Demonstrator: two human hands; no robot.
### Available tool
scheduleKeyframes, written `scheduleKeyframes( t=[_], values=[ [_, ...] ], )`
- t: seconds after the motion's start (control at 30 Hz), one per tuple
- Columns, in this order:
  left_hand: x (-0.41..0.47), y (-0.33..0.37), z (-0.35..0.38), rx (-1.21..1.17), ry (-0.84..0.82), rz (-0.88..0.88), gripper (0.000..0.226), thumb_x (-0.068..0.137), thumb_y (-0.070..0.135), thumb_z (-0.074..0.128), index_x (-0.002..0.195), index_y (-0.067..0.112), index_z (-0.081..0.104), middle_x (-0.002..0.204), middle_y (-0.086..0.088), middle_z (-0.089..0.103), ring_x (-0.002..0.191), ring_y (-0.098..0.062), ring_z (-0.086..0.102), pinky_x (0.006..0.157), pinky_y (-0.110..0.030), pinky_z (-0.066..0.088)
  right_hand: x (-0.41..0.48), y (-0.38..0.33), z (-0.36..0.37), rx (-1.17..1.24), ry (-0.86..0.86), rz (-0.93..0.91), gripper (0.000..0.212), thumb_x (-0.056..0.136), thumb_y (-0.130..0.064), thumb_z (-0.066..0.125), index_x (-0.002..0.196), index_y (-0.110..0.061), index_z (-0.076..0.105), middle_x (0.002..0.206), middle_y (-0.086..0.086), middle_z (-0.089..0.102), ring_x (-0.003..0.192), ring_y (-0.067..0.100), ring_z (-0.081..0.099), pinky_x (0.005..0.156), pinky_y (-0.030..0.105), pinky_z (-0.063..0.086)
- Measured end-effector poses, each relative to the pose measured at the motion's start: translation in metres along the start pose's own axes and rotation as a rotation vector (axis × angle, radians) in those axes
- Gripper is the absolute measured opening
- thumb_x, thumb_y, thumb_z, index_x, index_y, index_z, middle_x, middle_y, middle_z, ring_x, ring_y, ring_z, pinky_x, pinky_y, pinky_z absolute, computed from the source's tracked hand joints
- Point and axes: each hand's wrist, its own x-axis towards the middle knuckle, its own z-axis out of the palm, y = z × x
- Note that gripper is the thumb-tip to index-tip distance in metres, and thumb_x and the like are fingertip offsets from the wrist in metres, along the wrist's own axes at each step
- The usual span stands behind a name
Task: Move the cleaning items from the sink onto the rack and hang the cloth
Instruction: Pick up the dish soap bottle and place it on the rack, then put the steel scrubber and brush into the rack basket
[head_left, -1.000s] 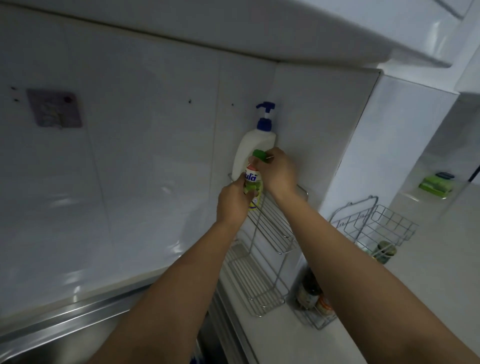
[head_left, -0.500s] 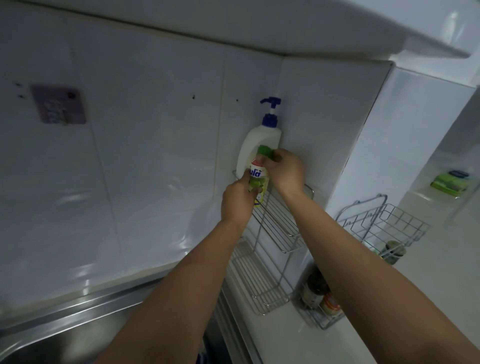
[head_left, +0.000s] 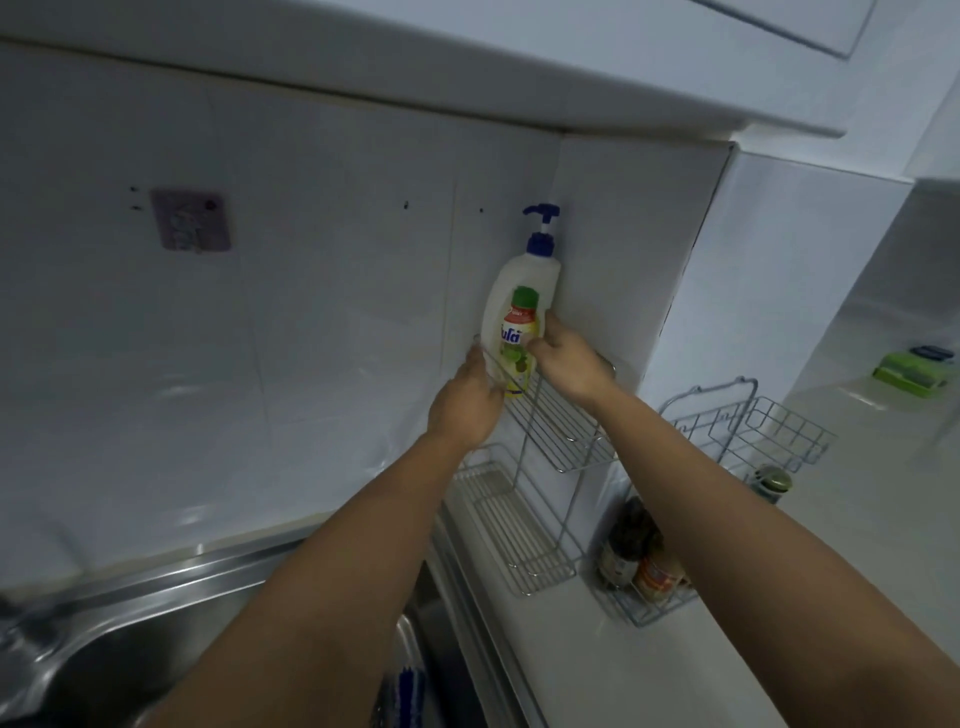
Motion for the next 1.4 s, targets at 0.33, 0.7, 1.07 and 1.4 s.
scheduleKeyframes(
  t=[0.33, 0.7, 1.07, 1.4],
  values=[
    [-0.104, -0.068, -0.031, 0.297, 0.08, -0.194, 0.061, 0.101, 0.028, 0.034, 0.151, 0.007, 0.006, 0.16, -0.011, 0.011, 0.147, -0.022, 0.017, 0.12, -0.04, 0.017, -0.092, -0.009, 0.052, -0.317, 0.028, -0.181, 0.067, 0.1, -0.031, 0.043, 0.154, -0.009, 0.009, 0.163, 0.012, 0.008, 0.15, 0.025, 0.01, 0.122, 0.039, 0.013],
    [-0.236, -0.148, -0.026, 0.559, -0.163, -0.393, 0.063, 0.101, 0.033, 0.029, 0.152, 0.007, 0.002, 0.161, -0.009, 0.005, 0.149, -0.022, 0.007, 0.121, -0.043, 0.014, -0.171, 0.058, 0.185, -0.519, -0.36, -0.169, 0.07, 0.098, -0.041, 0.041, 0.154, -0.011, 0.011, 0.163, 0.011, 0.004, 0.151, 0.031, 0.003, 0.122, 0.046, 0.013],
    [-0.329, -0.216, 0.043, 0.429, -0.392, -0.552, 0.066, 0.1, 0.031, 0.035, 0.152, 0.009, 0.001, 0.161, -0.01, 0.007, 0.148, -0.024, 0.013, 0.12, -0.041, 0.018, -0.227, 0.172, 0.282, -0.483, -0.668, 0.166, 0.063, 0.1, -0.033, 0.043, 0.151, -0.004, 0.019, 0.161, 0.02, 0.013, 0.148, 0.035, 0.015, 0.12, 0.046, 0.02],
    [-0.337, -0.273, 0.129, 0.304, -0.439, -0.457, 0.078, 0.09, 0.034, 0.057, 0.152, 0.021, 0.01, 0.159, -0.014, 0.016, 0.143, -0.033, 0.026, 0.116, -0.044, 0.03, -0.245, 0.239, 0.359, -0.478, -0.544, 0.377, 0.067, 0.093, -0.03, 0.054, 0.15, -0.011, 0.024, 0.151, 0.014, 0.036, 0.123, 0.038, 0.05, 0.101, 0.047, 0.047]
  ],
)
